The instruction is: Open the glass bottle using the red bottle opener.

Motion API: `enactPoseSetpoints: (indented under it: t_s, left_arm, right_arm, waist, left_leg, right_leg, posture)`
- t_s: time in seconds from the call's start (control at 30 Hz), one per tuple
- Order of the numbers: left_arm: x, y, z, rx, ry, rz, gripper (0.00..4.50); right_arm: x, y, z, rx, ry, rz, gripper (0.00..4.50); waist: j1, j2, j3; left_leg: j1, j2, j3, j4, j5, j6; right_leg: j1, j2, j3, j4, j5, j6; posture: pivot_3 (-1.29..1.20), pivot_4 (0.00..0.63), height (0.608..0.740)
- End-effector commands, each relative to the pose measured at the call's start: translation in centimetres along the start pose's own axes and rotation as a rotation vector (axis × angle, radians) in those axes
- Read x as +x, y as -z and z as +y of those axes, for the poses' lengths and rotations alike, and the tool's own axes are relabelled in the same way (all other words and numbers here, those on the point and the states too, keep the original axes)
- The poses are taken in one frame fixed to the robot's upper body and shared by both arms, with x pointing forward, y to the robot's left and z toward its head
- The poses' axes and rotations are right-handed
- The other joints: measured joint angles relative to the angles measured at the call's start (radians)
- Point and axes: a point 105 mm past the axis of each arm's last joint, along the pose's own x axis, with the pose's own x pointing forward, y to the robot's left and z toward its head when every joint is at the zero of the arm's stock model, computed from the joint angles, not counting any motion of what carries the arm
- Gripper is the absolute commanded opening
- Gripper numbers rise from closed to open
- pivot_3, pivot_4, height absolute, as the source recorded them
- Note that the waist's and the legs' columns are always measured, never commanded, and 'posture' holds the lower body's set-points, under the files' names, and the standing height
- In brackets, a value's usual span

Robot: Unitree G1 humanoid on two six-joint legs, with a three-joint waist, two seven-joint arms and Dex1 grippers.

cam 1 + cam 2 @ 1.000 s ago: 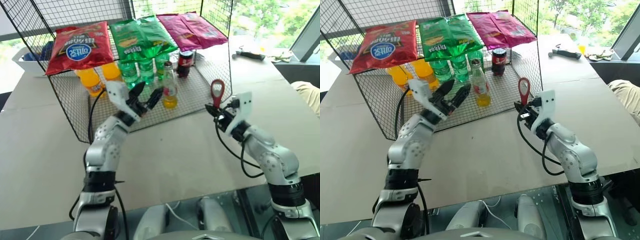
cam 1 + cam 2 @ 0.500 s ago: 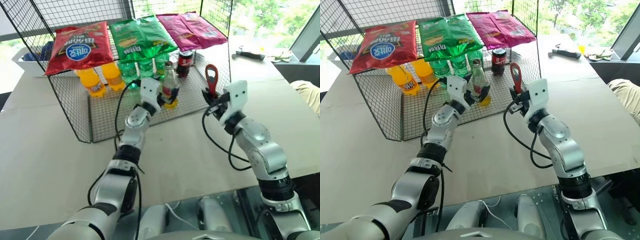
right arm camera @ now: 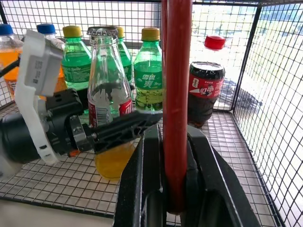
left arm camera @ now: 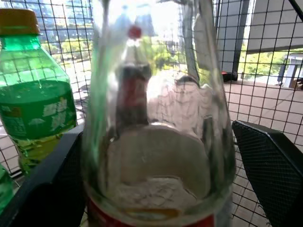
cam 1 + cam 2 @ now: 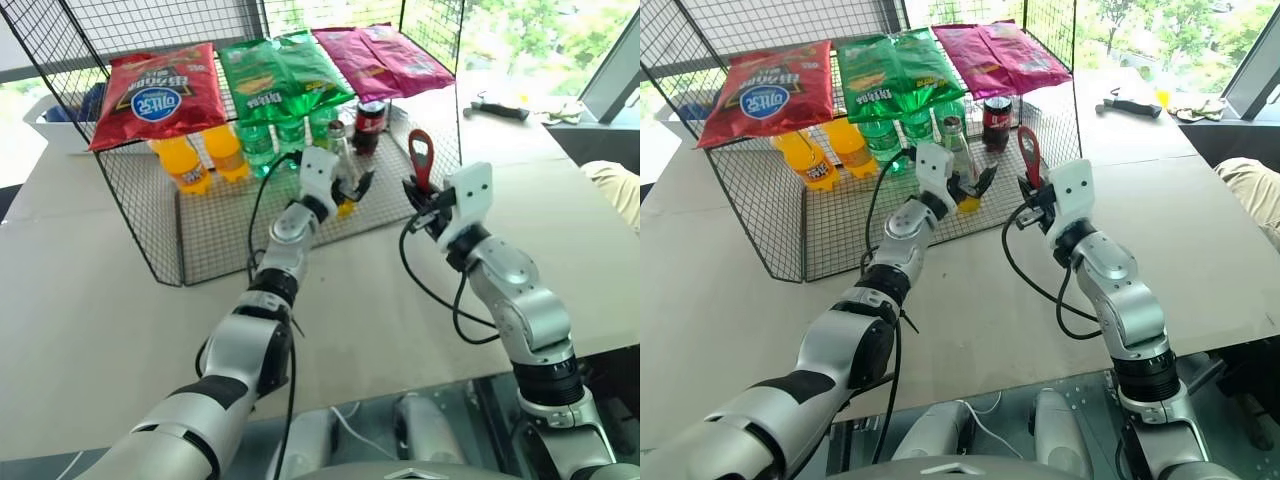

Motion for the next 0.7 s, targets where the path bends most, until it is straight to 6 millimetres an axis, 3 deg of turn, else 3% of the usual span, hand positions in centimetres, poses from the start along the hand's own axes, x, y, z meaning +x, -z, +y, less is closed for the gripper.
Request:
enactPoseSetpoints:
  t_s: [0.03,0.07,0.1,0.27,0.4,0.57,0.7]
  left_arm:
    - [0.2,-1.2,0.7,-0.014,-0.013,-0.035,3.29]
    - [0.2,-1.2,0.8,-0.012,-0.015,-0.037,2.81]
    - [0.1,-1.3,1.0,-0.01,-0.018,-0.041,2.72]
    - [-0.7,-2.0,1.1,0.03,0.015,-0.071,2.73]
    - [-1.8,-3.8,0.3,0.051,0.077,-0.115,2.73]
    - [-4.5,-6.9,-1.5,0.005,0.202,-0.123,2.73]
    - [-6.7,-7.7,-2.7,-0.01,0.294,-0.05,2.73]
  right_arm:
    - [-0.2,-1.7,0.2,-0.024,-0.007,-0.062,0.0]
    - [-0.2,-1.7,0.3,-0.025,-0.008,-0.063,0.0]
    - [-0.2,-1.7,0.3,-0.025,-0.01,-0.063,0.0]
    - [0.0,-1.6,0.5,-0.024,-0.018,-0.062,0.0]
    - [0.2,-1.6,0.5,-0.026,-0.021,-0.063,0.0]
    - [0.3,-1.8,0.2,-0.039,-0.011,-0.071,0.0]
    - [0.4,-2.1,0.0,-0.042,-0.004,-0.082,0.0]
  waist:
    - [0.0,0.0,0.0]
    - [0.0,0.0,0.0]
    - [0.0,0.0,0.0]
    - [-0.002,0.0,0.0]
    - [-0.011,0.0,0.0]
    - [-0.021,0.0,0.0]
    - [-0.023,0.0,0.0]
  left_leg:
    - [0.0,0.0,0.0,0.0,0.0,0.0]
    - [0.0,0.0,0.0,0.0,0.0,0.0]
    - [0.0,0.0,0.0,0.0,0.0,0.0]
    - [0.0,0.0,0.0,0.0,0.0,0.0]
    - [0.0,0.0,0.0,0.0,0.0,0.0]
    - [-0.001,0.003,-0.001,0.0,0.0,0.0]
    - [-0.001,0.003,-0.001,0.0,0.0,0.0]
  right_leg:
    - [0.0,0.0,0.0,0.0,0.0,0.0]
    - [0.0,0.0,0.0,0.0,0.0,0.0]
    - [0.0,0.0,0.0,0.0,0.0,0.0]
    - [0.0,0.0,0.0,0.0,0.0,0.0]
    - [-0.001,0.0,0.0,0.0,0.0,0.0]
    - [-0.001,0.0,0.0,0.0,0.0,0.0]
    - [-0.001,0.0,0.0,0.001,0.0,0.0]
  posture:
    - [0.0,0.15,0.74]
    - [0.0,0.15,0.74]
    - [0.0,0.15,0.74]
    - [0.0,0.15,0.74]
    - [0.0,0.15,0.74]
    - [0.0,0.15,0.74]
    - [0.0,0.15,0.74]
